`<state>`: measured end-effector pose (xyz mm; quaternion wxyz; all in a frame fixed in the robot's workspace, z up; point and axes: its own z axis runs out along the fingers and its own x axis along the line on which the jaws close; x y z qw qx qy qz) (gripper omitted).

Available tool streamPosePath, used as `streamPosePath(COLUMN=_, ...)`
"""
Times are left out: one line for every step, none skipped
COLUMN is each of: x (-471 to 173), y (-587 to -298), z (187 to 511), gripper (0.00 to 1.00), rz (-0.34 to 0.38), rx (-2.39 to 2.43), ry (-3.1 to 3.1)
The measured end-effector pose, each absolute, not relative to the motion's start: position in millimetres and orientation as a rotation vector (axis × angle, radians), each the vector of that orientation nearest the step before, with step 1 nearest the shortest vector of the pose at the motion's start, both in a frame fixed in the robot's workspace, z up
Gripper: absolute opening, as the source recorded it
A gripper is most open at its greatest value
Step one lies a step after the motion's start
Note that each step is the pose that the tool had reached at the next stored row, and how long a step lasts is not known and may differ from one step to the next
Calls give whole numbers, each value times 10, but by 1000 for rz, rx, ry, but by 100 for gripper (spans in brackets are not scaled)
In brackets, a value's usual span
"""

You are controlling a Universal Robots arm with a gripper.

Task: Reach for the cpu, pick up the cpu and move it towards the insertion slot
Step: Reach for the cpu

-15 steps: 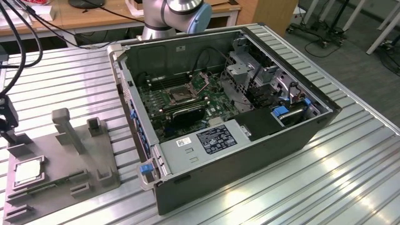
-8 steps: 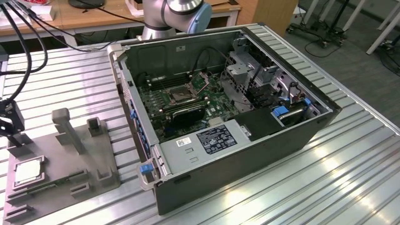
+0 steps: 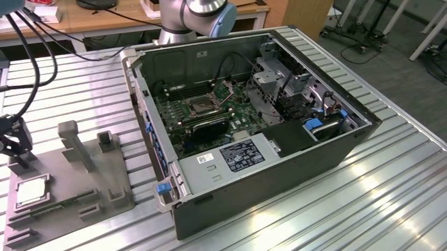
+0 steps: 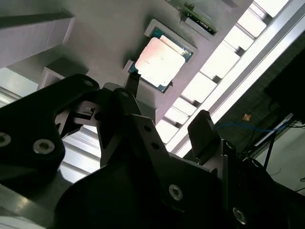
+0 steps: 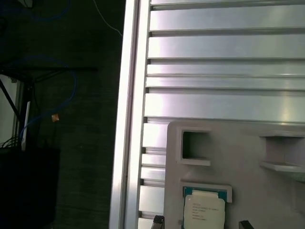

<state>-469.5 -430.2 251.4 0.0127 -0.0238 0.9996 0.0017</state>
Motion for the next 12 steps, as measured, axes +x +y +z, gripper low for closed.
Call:
streamPosePath(x=-4694, y=-4302, z=2502, gripper=68, rz=1, rx=-74, ry=3115)
streamPosePath(x=-4691, y=-4301, z=2487, gripper=68, rz=1, rx=-74, ry=3115)
streamPosePath(x=-4686, y=-4302, z=2472, gripper=68, rz=1, rx=-74, ry=3115)
streamPosePath(x=-4680, y=-4301, z=2453, gripper=68, rz=1, rx=-74, ry=3115)
streamPosePath(x=-4670, y=-4302, z=2435, gripper=68, rz=2, rx=-73, ry=3115)
streamPosePath(x=-4660, y=-4301, z=2418, gripper=68, rz=2, rx=-69, ry=3116)
streamPosePath(x=-4651, y=-4301, z=2404, gripper=68, rz=2, rx=-64, ry=3116)
streamPosePath(x=-4642, y=-4301, z=2392, gripper=68, rz=2, rx=-61, ry=3116)
streamPosePath(x=-4635, y=-4301, z=2379, gripper=68, rz=2, rx=-59, ry=3116)
streamPosePath(x=-4632, y=-4301, z=2365, gripper=68, rz=2, rx=-57, ry=3116)
streamPosePath(x=-4629, y=-4301, z=2352, gripper=68, rz=2, rx=-56, ry=3116)
streamPosePath(x=-4629, y=-4301, z=2339, gripper=68, rz=2, rx=-56, ry=3116)
